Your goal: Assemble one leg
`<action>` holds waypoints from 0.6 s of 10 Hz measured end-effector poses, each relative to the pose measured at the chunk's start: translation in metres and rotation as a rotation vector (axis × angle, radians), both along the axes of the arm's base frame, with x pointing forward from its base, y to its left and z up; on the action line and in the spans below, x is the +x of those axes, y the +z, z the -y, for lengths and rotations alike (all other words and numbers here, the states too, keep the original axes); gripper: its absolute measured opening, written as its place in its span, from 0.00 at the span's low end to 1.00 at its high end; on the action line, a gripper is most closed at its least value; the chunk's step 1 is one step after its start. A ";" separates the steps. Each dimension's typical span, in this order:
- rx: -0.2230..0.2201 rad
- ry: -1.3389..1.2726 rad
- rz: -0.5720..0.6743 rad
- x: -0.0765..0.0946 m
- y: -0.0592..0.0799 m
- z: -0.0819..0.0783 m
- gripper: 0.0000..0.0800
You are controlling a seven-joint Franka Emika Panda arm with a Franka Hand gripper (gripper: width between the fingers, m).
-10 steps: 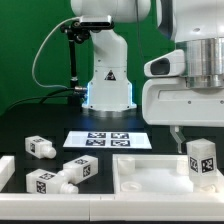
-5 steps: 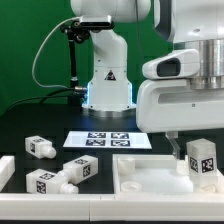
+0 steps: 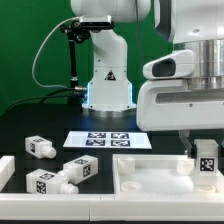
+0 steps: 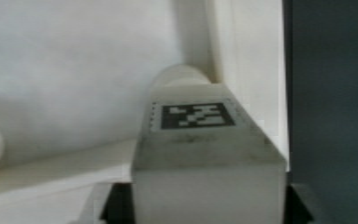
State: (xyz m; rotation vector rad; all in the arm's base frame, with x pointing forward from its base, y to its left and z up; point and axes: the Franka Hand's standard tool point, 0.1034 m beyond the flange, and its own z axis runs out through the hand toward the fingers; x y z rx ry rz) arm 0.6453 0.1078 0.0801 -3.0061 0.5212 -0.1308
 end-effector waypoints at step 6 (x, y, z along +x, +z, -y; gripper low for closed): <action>0.144 -0.896 -0.057 -0.006 -0.003 0.008 0.36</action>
Offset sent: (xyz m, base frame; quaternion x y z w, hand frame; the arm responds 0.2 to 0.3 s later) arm -0.0039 -0.0037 -0.0038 0.0035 -0.0038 0.3644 0.9312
